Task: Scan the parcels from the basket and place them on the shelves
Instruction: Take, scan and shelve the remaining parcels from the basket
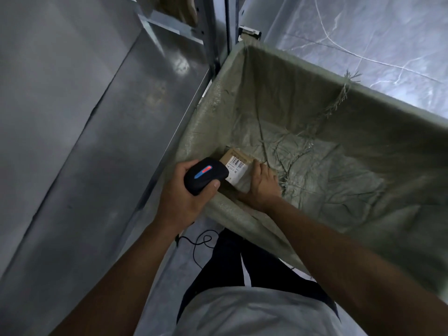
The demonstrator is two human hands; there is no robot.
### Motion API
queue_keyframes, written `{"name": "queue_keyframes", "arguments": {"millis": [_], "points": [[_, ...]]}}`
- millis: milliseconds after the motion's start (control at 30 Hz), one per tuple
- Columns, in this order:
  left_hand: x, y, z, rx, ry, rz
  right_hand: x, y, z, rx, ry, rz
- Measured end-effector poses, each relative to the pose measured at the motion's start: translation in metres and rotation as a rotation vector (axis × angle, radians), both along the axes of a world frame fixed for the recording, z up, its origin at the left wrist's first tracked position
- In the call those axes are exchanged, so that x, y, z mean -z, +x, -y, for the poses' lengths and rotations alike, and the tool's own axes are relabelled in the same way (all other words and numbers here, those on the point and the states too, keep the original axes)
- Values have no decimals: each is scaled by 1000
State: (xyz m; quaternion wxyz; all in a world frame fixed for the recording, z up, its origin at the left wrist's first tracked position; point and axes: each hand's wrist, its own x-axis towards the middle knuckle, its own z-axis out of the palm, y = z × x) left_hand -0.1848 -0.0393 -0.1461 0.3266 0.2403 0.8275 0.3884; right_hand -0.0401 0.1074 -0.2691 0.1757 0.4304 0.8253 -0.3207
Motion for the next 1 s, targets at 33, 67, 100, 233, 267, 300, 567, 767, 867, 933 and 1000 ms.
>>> {"name": "queue_keyframes", "arguments": {"millis": [33, 67, 100, 233, 267, 300, 567, 767, 867, 933, 1000], "points": [[-2, -2, 0, -4, 16, -6, -8, 1, -4, 2, 29, -16], [-3, -3, 0, -8, 34, -11, -16, 1, -8, 8, 54, -36], [-5, -4, 0, -10, 50, -14, -24, 1, -11, 12, 77, -53], [-16, -6, -3, 3, 114, -54, -57, 2, -25, 19, 188, -70], [-20, -5, -4, 6, 126, -63, -65, 2, -28, 14, 224, -79], [-23, -5, -6, 8, 137, -68, -74, 2, -32, 12, 251, -87], [-60, 15, -14, -22, 243, -141, -142, 3, -45, 3, 399, -189], [-88, 28, -10, -73, 278, -248, -182, 11, -49, -10, 447, -320], [-105, 33, -9, -116, 308, -288, -200, 13, -48, -55, 478, -370], [-115, 37, -5, -135, 324, -321, -209, 13, -46, -79, 492, -409], [-124, 42, 1, -154, 318, -354, -216, 12, -41, -113, 499, -445]]}}
